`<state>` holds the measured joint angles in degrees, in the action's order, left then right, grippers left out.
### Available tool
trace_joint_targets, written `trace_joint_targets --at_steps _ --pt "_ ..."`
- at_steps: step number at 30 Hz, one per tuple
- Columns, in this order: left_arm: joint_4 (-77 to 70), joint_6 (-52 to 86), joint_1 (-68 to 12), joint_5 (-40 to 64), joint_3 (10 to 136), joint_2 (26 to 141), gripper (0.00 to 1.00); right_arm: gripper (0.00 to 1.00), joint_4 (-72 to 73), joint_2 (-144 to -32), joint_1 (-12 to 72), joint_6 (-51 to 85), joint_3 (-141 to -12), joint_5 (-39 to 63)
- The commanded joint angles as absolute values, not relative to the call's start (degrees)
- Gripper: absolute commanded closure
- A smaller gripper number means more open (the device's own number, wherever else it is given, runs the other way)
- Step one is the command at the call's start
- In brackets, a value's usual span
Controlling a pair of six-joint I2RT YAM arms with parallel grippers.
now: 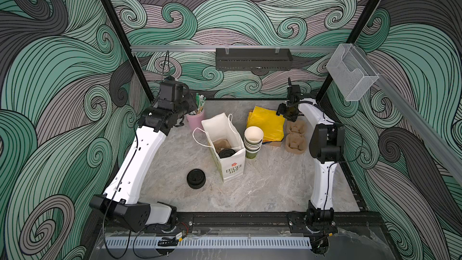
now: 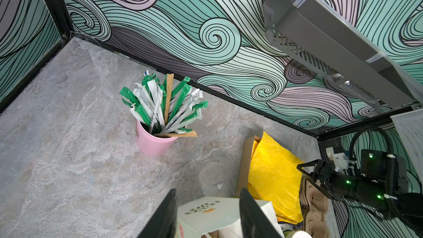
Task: Pack a coffee takeout order
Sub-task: Pick up the napkin from the napkin box.
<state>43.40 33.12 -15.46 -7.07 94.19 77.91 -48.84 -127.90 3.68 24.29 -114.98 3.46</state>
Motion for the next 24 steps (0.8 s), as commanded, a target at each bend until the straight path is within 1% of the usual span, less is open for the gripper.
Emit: trace_joint_targets --at_steps 1,5,13,16,18,24 --pt "44.6 33.4 -14.9 -7.4 96.9 78.0 0.54 0.34 -47.9 -128.0 3.8 24.8 -116.7 2.8" --pt "44.7 33.5 -14.9 -7.2 97.1 78.2 0.54 0.35 -48.0 -129.0 3.5 24.5 -117.8 1.9" --pt "45.0 33.6 -14.9 -6.4 97.7 78.9 0.54 0.40 -49.7 -132.8 2.8 24.3 -121.9 3.4" --pt "45.1 33.5 -14.9 -6.2 98.1 79.1 0.54 0.41 -50.5 -133.5 2.9 24.5 -122.7 2.1" --pt "45.2 33.3 -14.9 -6.2 98.2 79.2 0.54 0.41 -50.7 -133.2 2.9 25.1 -122.6 0.6" --pt "45.3 33.0 -14.9 -6.2 98.6 79.5 0.54 0.36 -51.5 -133.4 2.8 26.0 -122.9 -1.3"
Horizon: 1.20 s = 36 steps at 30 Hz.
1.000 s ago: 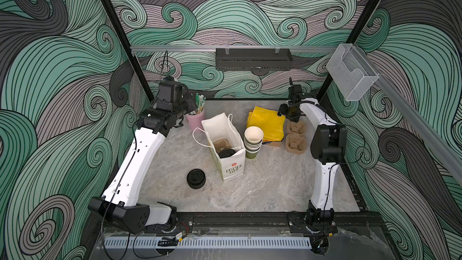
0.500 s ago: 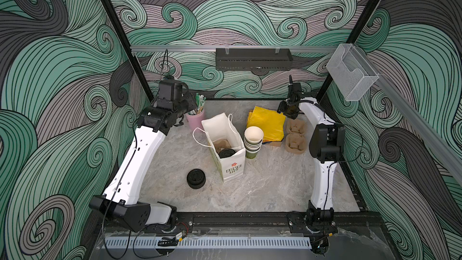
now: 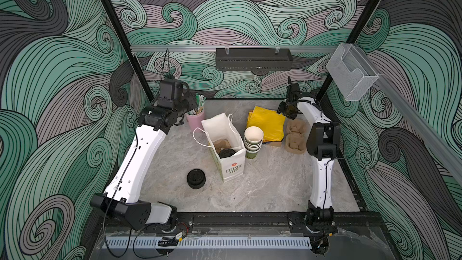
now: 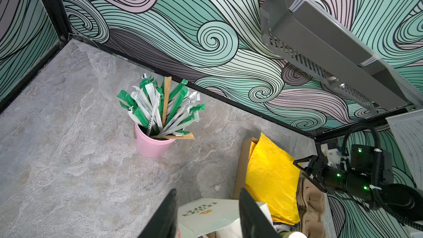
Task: Pack a coffee takeout order
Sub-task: Pick up the napkin from the napkin box.
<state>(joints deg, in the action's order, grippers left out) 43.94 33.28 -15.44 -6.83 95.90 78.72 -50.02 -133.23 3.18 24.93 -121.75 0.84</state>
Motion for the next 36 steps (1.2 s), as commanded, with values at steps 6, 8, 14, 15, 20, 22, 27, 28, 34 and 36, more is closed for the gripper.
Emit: trace_joint_targets --at_steps 6,8,14,15,20,22,27,28,34,36 --pt "45.0 32.9 -14.9 -6.2 98.7 79.8 0.54 0.37 -51.9 -135.2 2.5 26.7 -123.6 0.5" --pt "44.9 32.9 -14.9 -6.2 98.8 79.9 0.54 0.38 -51.9 -135.7 2.5 26.7 -124.1 1.2" --pt "45.0 32.9 -14.9 -6.3 98.7 80.0 0.54 0.42 -51.9 -137.1 2.2 26.5 -125.8 3.3" --pt "45.0 32.9 -14.9 -6.3 98.7 80.0 0.54 0.44 -51.9 -137.3 2.2 26.5 -126.0 3.5" --pt "45.0 33.0 -14.9 -6.6 98.8 80.0 0.54 0.51 -51.9 -137.7 2.2 26.4 -127.2 4.3" --pt "45.0 33.1 -14.9 -6.6 98.8 80.0 0.54 0.55 -51.9 -137.9 2.2 26.4 -127.4 4.3" --pt "45.0 33.2 -14.9 -6.6 98.9 80.2 0.55 0.62 -51.9 -137.9 2.2 26.1 -127.7 4.5" --pt "45.0 33.2 -14.9 -6.6 98.9 80.2 0.54 0.64 -51.9 -137.8 2.1 26.1 -127.8 4.5" --pt "45.1 33.5 -14.9 -6.5 99.1 80.3 0.55 0.75 -51.8 -137.9 2.1 25.6 -128.7 5.4" --pt "45.1 33.6 -14.9 -6.5 99.1 80.4 0.55 0.77 -51.9 -138.0 2.1 25.4 -128.9 5.6"
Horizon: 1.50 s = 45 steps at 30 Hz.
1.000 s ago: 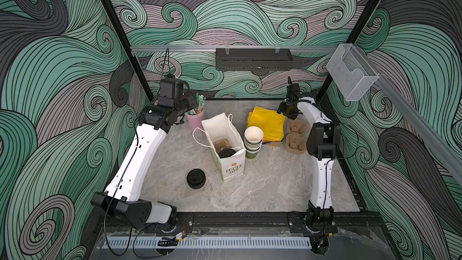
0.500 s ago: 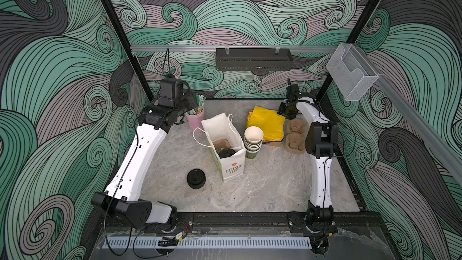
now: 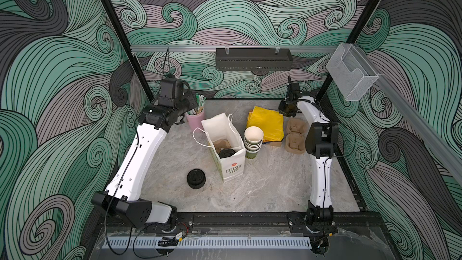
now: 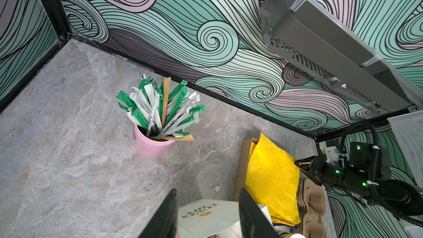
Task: Pack a coffee takeout order
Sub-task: Pick up the napkin from the napkin box.
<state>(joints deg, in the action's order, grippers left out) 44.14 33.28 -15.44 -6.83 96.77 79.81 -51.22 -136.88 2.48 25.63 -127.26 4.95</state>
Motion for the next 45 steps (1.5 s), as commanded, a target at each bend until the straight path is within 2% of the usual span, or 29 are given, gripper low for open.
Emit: trace_joint_targets --at_steps 1,10,20,27,36,45 --pt "45.0 33.6 -14.9 -6.5 99.1 80.4 0.55 0.79 -51.9 -138.0 2.0 25.5 -129.0 5.7" --pt "45.1 33.7 -14.9 -6.6 99.2 80.2 0.55 1.00 -51.9 -137.3 2.0 25.0 -129.0 6.1" --pt "44.6 32.1 -14.9 -7.1 99.7 79.8 0.55 1.00 -51.0 -131.5 2.2 24.7 -125.8 7.3" --pt "41.4 28.3 -14.9 -6.0 100.1 79.4 0.55 1.00 -47.2 -122.6 2.0 25.5 -118.4 8.9" --pt "35.6 22.5 -15.2 1.2 100.6 79.8 0.55 1.00 -42.0 -109.1 2.2 26.2 -109.0 11.7" --pt "29.7 12.0 -19.6 8.9 103.3 81.0 0.54 1.00 -43.1 -98.0 2.2 24.5 -108.6 17.2"
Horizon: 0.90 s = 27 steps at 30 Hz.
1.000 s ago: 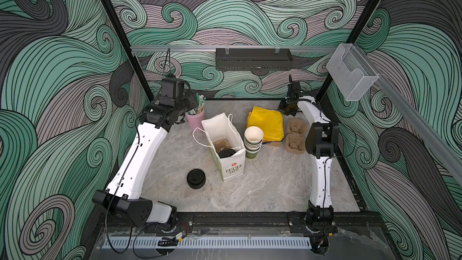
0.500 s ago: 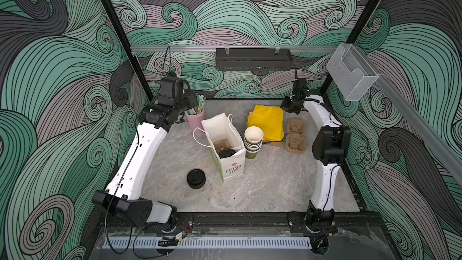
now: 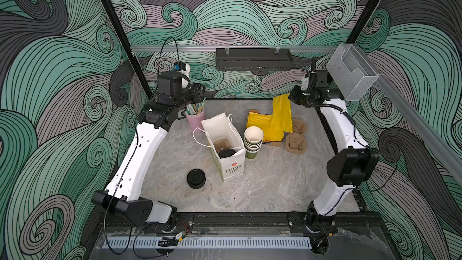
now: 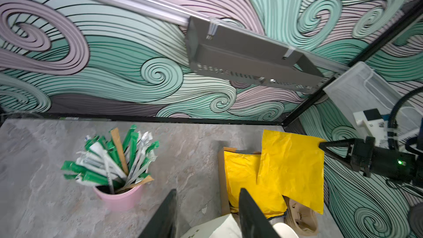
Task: Pack a coffee takeout order
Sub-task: Pick up the napkin from the napkin box.
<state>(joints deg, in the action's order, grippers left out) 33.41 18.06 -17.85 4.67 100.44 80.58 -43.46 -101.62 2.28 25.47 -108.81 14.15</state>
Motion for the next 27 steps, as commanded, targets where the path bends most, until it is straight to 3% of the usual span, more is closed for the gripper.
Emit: trace_joint_targets --at_steps 1,10,19,27 --pt "29.5 10.4 -20.5 9.4 103.9 83.0 0.54 1.00 -43.4 -96.7 2.2 24.3 -108.6 18.1" --pt "27.7 -0.1 -27.3 19.9 107.2 86.7 0.50 1.00 -49.0 -85.6 4.4 18.4 -109.2 26.4" --pt "27.0 -4.9 -33.1 26.9 110.1 90.7 0.46 1.00 -60.5 -78.8 11.4 12.7 -112.0 27.7" --pt "29.2 -5.9 -37.5 38.9 109.6 90.3 0.40 1.00 -72.6 -74.6 17.0 12.3 -116.9 26.9"
